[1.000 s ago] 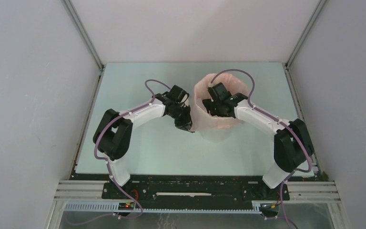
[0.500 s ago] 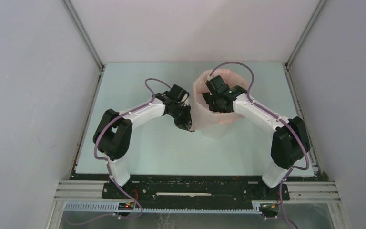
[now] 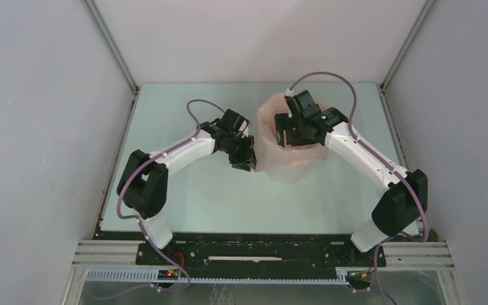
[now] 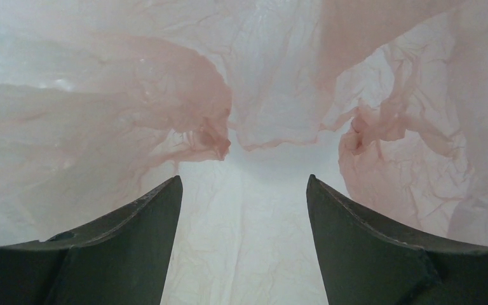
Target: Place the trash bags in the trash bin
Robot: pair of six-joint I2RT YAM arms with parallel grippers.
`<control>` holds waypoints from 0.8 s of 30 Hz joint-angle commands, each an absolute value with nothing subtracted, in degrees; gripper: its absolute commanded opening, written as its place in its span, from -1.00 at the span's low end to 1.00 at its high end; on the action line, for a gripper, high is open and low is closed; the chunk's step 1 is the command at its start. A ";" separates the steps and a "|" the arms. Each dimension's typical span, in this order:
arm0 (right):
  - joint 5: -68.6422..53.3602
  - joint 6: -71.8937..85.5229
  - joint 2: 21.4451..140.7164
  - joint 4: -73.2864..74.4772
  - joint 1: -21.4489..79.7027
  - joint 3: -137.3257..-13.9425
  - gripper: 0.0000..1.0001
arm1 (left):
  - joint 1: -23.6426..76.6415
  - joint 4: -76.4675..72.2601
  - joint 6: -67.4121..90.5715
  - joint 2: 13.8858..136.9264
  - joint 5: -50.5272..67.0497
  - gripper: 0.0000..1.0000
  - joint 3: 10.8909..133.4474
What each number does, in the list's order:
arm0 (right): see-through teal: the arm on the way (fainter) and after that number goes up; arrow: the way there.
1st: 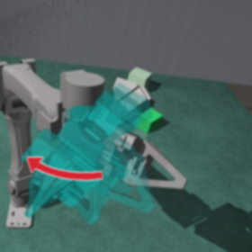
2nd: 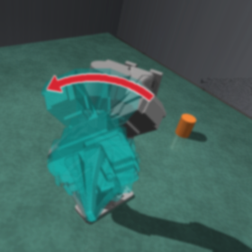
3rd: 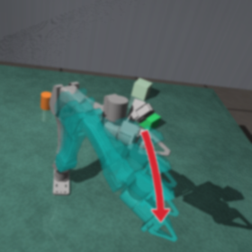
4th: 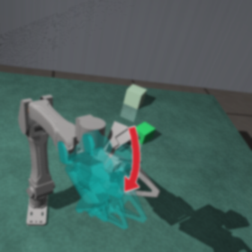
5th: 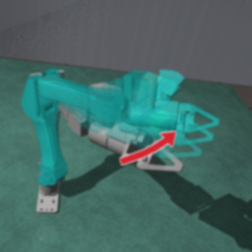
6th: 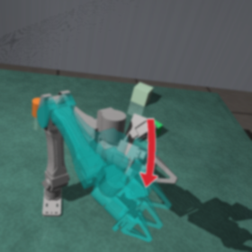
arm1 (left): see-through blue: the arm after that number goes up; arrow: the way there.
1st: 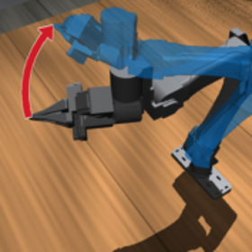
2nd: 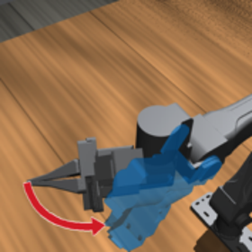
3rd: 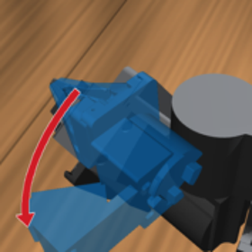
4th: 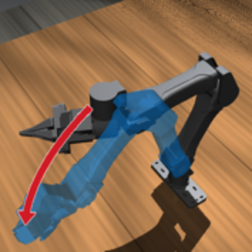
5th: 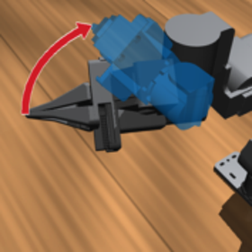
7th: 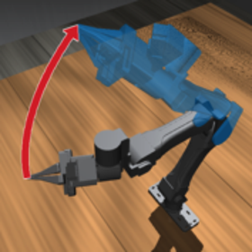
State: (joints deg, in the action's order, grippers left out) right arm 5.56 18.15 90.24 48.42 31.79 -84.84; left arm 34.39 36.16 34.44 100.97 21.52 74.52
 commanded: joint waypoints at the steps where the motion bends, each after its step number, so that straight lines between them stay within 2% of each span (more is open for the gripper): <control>1: 3.46 17.70 88.64 50.02 31.46 -87.71 0.61 | 33.59 36.04 32.84 95.49 20.42 -0.10 73.91; 6: 5.05 17.74 88.02 54.31 31.47 -92.41 0.63 | 32.72 36.08 32.39 92.38 19.79 0.09 71.38; 18: 6.08 15.33 83.77 66.74 31.65 -104.11 0.79 | 31.61 38.98 31.26 84.66 18.14 0.32 66.46; 24: 6.98 13.70 82.18 69.83 37.97 -110.32 0.80 | 29.29 42.30 31.35 76.53 13.83 0.53 64.51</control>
State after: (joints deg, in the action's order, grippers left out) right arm 6.09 16.03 84.66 66.13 33.63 -105.82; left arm 31.16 40.27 32.49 83.33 17.43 66.24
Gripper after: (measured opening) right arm 0.898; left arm 0.747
